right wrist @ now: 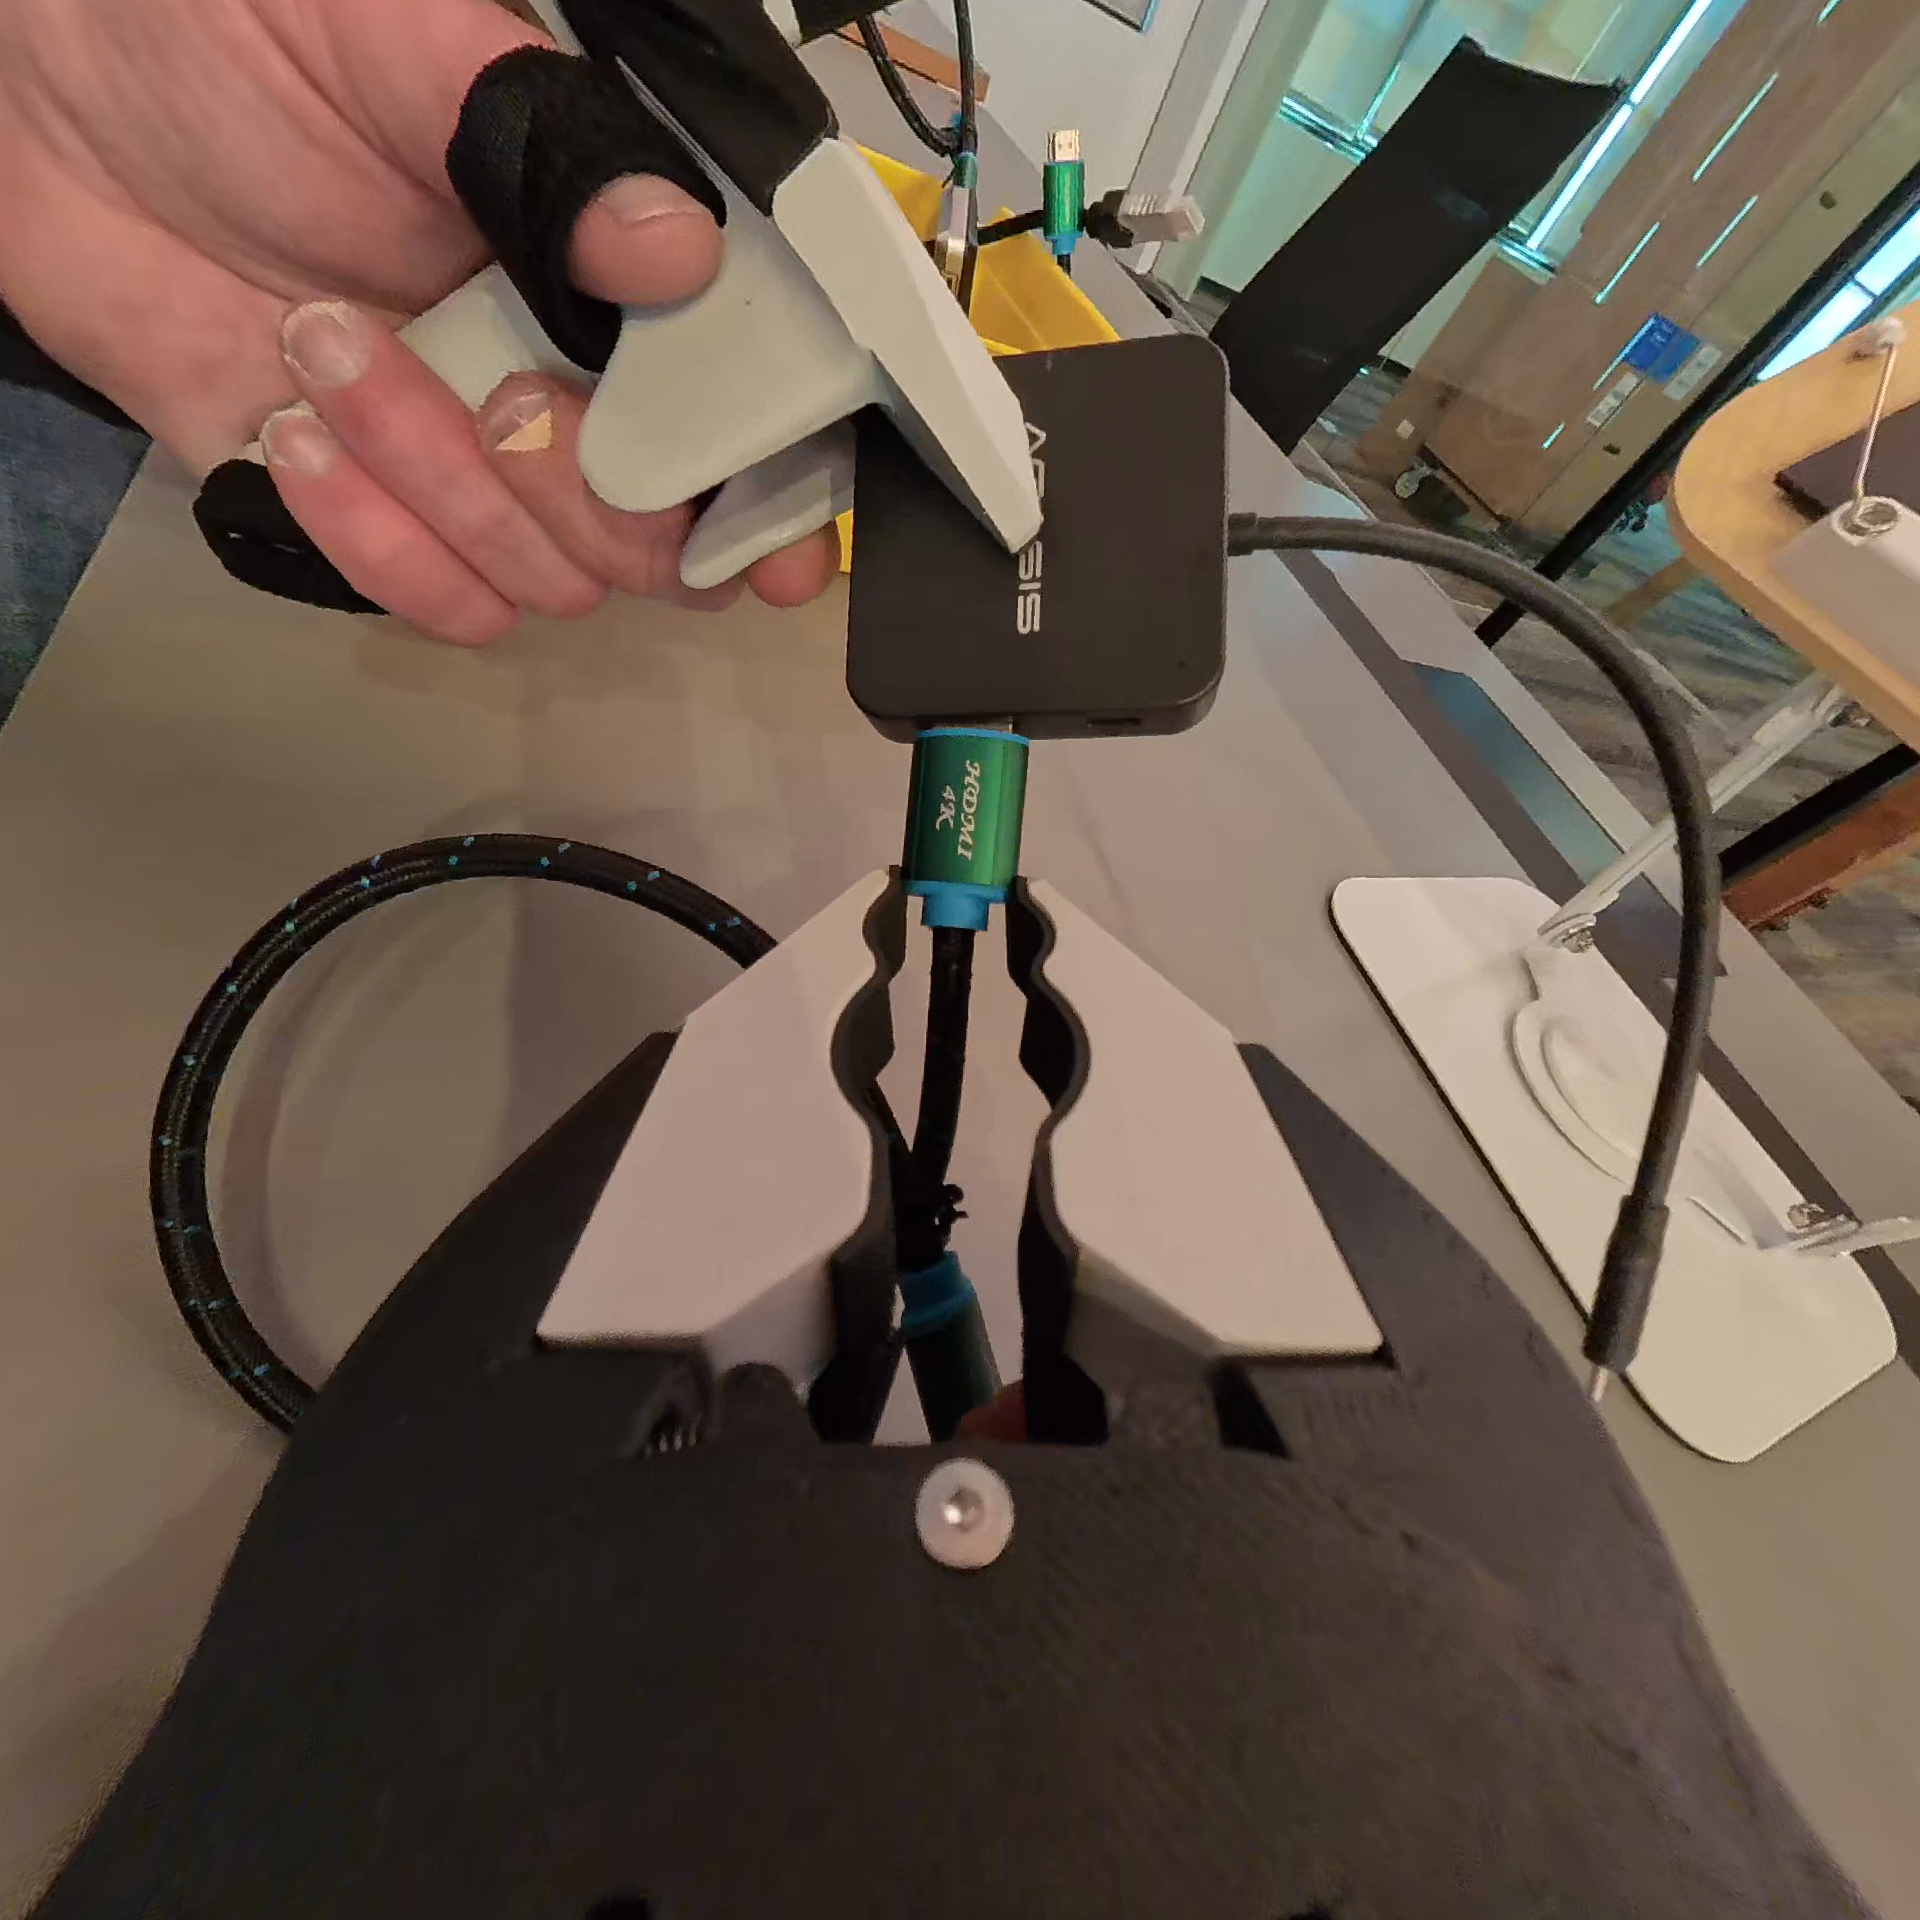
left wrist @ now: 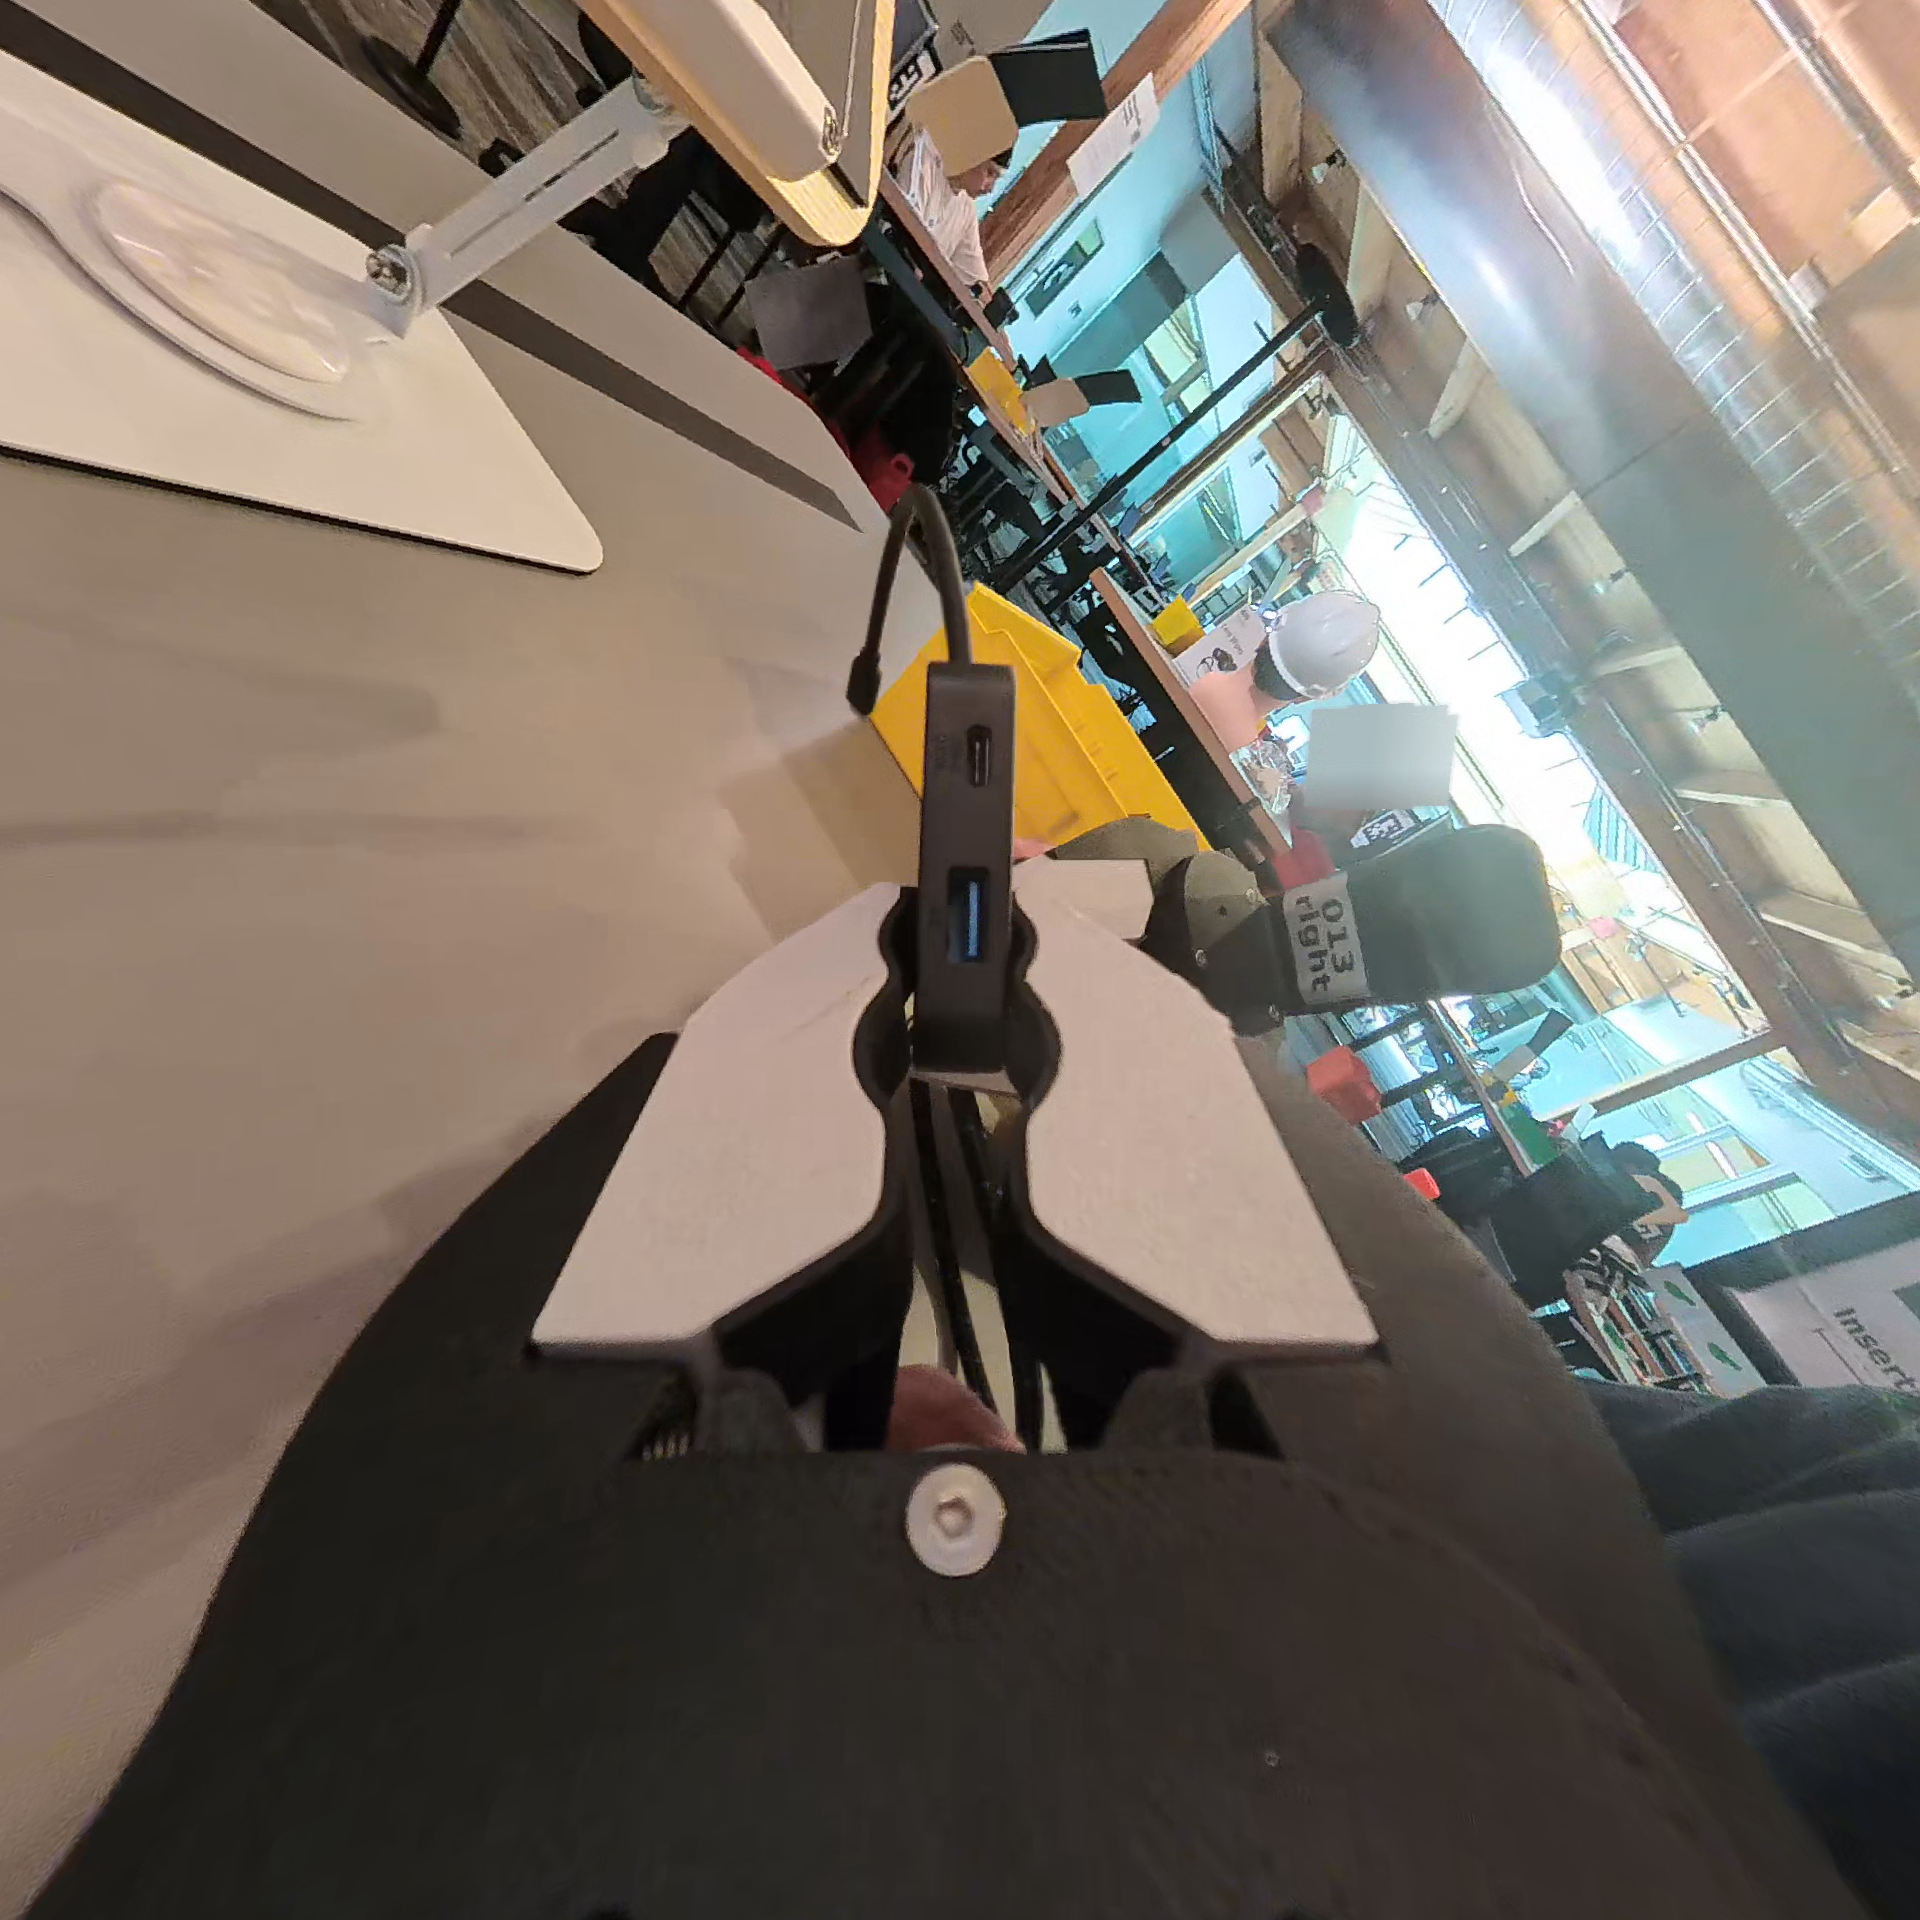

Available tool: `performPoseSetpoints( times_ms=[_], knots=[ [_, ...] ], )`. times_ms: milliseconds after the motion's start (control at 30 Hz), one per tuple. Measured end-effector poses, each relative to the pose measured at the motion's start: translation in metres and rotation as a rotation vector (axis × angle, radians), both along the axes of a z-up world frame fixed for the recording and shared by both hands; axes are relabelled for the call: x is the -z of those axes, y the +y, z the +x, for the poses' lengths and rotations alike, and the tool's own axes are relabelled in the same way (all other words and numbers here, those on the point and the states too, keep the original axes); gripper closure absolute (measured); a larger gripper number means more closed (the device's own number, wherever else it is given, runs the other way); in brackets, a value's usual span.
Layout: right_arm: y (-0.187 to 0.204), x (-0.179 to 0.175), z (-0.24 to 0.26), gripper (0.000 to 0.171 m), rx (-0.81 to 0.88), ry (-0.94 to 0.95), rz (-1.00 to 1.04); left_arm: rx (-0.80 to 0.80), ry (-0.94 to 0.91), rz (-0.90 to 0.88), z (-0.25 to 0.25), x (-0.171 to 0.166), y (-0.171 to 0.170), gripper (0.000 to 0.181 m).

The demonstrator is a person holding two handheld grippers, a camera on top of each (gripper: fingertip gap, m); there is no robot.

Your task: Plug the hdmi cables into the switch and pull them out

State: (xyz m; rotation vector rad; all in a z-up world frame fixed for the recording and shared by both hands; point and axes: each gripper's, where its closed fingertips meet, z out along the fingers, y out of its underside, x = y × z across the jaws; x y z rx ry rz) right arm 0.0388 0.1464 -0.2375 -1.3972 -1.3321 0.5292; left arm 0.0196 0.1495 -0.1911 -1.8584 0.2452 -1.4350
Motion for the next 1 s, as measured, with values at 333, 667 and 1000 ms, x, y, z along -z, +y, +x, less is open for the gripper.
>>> performPoseSetpoints(
  times_ms=[333,667,1000],
  knots=[
    [-0.011,0.018,0.011,0.155,-0.142,-0.167,-0.152,-0.062,0.422,0.474,-0.002,-0.012,-0.004,0.126],
    [-0.029,0.024,0.013,0.155,-0.317,-0.242,-0.21,0.144,0.931,0.883,0.002,-0.008,-0.02,0.084],
    [-0.044,0.026,0.004,0.155,-0.395,-0.282,-0.185,0.426,1.286,0.955,0.009,0.042,-0.033,0.093]
  ],
)
